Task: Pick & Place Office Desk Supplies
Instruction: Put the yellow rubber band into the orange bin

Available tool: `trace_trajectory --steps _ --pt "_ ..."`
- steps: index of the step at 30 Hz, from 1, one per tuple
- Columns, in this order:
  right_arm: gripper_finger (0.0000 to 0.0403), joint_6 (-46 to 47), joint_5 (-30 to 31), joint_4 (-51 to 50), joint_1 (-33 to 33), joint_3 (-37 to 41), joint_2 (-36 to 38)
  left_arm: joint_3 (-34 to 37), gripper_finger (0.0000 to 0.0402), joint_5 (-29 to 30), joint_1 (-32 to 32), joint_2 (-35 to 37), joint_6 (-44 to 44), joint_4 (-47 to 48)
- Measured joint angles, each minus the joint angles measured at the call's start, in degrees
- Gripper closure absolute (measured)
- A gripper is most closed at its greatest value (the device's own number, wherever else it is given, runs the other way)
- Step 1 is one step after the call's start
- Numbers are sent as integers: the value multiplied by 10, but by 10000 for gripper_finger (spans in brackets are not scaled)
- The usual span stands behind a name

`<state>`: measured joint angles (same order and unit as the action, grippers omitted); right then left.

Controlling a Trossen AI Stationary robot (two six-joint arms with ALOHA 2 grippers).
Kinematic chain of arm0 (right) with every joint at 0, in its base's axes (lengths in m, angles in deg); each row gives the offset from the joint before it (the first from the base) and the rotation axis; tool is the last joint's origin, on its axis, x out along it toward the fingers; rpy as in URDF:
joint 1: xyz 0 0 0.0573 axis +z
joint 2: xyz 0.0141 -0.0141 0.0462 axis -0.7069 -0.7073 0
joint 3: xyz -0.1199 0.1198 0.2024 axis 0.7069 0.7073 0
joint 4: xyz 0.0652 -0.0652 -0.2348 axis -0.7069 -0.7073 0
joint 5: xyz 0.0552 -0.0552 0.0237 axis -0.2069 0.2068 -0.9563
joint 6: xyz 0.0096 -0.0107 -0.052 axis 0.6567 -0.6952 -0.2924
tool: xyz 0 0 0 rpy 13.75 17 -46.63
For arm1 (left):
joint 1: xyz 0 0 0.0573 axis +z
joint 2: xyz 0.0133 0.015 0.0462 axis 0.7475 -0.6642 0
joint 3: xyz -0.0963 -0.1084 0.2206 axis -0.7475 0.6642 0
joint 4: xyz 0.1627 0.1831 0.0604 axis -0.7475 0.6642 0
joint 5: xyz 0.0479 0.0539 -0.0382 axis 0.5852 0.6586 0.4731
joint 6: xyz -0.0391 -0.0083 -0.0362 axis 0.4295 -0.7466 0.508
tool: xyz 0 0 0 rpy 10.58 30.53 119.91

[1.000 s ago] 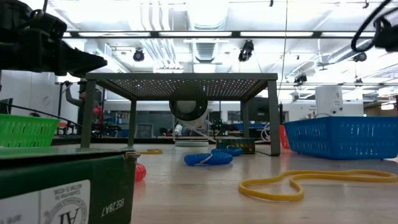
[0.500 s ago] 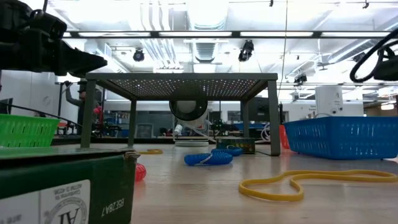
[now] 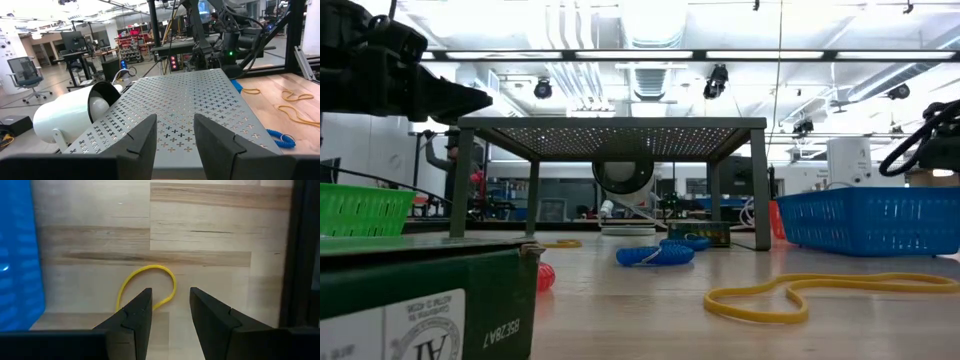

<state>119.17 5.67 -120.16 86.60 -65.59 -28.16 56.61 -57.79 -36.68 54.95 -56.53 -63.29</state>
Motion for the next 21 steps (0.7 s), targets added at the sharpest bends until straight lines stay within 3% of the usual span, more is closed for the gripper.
trace_trajectory --steps 12,21 --pt "303 -13 2 9 -4 0 -24 0 268 0 0 0 0 0" --pt "344 -16 2 15 -4 0 -25 0 268 0 0 0 0 0"
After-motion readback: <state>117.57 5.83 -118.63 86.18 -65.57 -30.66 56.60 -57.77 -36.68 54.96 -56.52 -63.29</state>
